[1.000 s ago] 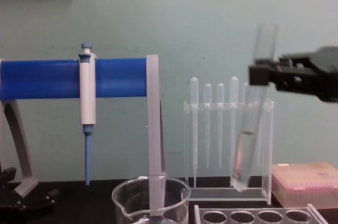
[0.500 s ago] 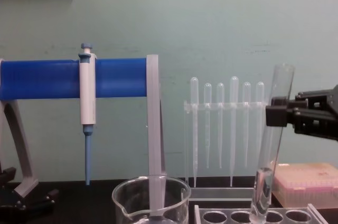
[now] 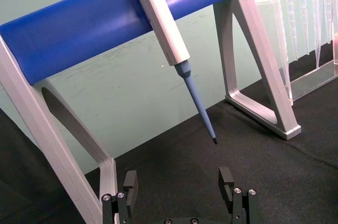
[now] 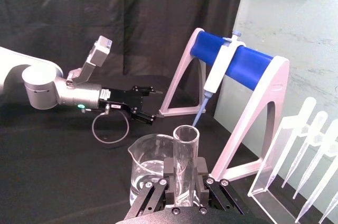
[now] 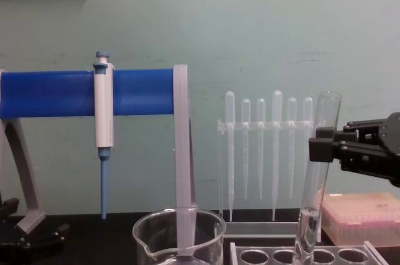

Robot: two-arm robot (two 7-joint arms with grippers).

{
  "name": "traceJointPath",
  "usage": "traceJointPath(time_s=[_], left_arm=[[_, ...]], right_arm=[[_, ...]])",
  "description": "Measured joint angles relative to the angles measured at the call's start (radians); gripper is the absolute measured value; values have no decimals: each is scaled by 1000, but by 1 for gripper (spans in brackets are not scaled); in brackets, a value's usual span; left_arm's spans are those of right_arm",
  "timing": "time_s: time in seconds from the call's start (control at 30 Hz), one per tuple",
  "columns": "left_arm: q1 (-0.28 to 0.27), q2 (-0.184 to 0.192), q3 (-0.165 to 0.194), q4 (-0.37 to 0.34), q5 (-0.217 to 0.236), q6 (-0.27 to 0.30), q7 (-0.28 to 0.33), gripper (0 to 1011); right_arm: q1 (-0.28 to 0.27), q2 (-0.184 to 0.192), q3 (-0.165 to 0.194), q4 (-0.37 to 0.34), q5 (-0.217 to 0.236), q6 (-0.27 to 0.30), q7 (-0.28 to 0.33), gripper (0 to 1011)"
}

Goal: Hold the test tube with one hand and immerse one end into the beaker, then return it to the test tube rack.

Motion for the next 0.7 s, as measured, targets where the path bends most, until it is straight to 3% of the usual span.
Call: traceJointPath(time_s=[0.37,0.7], left_arm=[[0,0,0,0,0,0,0,1000],[0,0,0,0,0,0,0,1000]], right_arm=[[32,-47,-26,64,-26,-12,14,242],[38,-68,-41,103,-49,-23,15,242]])
